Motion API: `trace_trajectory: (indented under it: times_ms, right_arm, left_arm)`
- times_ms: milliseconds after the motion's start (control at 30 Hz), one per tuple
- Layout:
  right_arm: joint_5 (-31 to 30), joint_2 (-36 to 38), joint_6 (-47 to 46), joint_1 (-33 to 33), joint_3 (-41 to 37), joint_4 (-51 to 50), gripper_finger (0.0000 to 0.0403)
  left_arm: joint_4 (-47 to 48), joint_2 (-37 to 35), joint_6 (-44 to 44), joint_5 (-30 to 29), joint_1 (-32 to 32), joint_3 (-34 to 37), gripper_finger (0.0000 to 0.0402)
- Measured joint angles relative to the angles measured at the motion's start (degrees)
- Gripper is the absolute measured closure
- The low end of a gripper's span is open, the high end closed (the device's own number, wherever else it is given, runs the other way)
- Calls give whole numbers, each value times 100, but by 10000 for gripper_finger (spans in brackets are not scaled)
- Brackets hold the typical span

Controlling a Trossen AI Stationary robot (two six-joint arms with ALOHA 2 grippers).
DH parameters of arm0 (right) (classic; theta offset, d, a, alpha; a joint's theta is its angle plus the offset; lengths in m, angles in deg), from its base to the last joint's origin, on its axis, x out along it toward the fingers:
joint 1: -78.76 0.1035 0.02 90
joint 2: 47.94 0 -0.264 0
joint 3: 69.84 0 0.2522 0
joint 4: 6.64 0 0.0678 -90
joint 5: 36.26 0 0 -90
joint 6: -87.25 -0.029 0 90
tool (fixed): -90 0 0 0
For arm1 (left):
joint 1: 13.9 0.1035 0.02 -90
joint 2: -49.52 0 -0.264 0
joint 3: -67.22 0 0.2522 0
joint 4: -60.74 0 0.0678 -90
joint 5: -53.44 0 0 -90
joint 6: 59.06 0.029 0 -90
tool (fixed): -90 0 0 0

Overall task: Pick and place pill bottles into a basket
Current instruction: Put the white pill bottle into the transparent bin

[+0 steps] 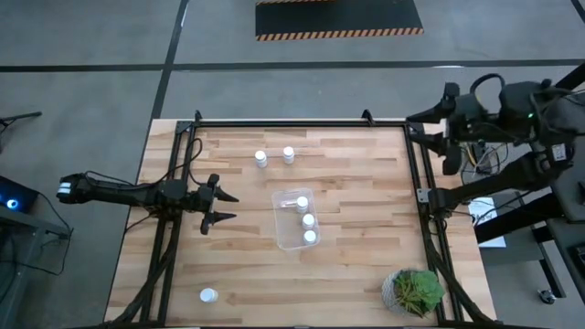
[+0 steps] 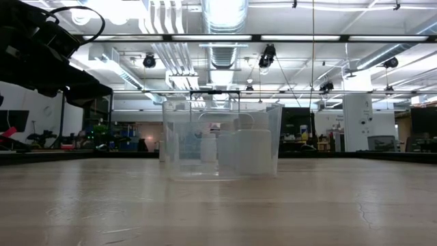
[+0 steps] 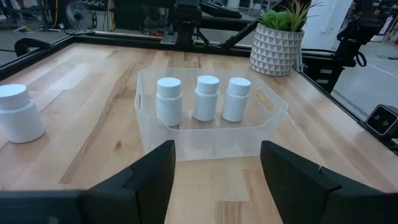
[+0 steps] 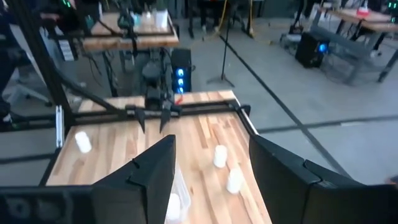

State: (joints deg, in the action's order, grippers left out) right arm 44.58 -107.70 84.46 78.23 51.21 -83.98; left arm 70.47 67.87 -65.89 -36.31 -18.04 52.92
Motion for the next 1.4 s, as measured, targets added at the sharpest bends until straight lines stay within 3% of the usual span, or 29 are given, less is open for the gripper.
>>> trace_trajectory:
  times_ms: [600,800,1167,1333,1400]
  right_arm:
    - [63,2213,-646,4,-5526,6388,209]
    - [596,3150,-739,2,-7078,8342,209]
    - [643,5076,-1359,3,-8956,8837,209]
    - [618,5972,-1164,3,-9680,8844,209]
    - [601,5978,-960,2,-9898,8972,209]
  left_arm:
    - [0,0,0,-1,-2,2,182]
    - [0,0,2,0,0,2,182]
    - [0,0,1,-1,-2,1,182]
    - [0,0,0,0,-2,2,182]
    - [-2,0,0,0,0,2,182]
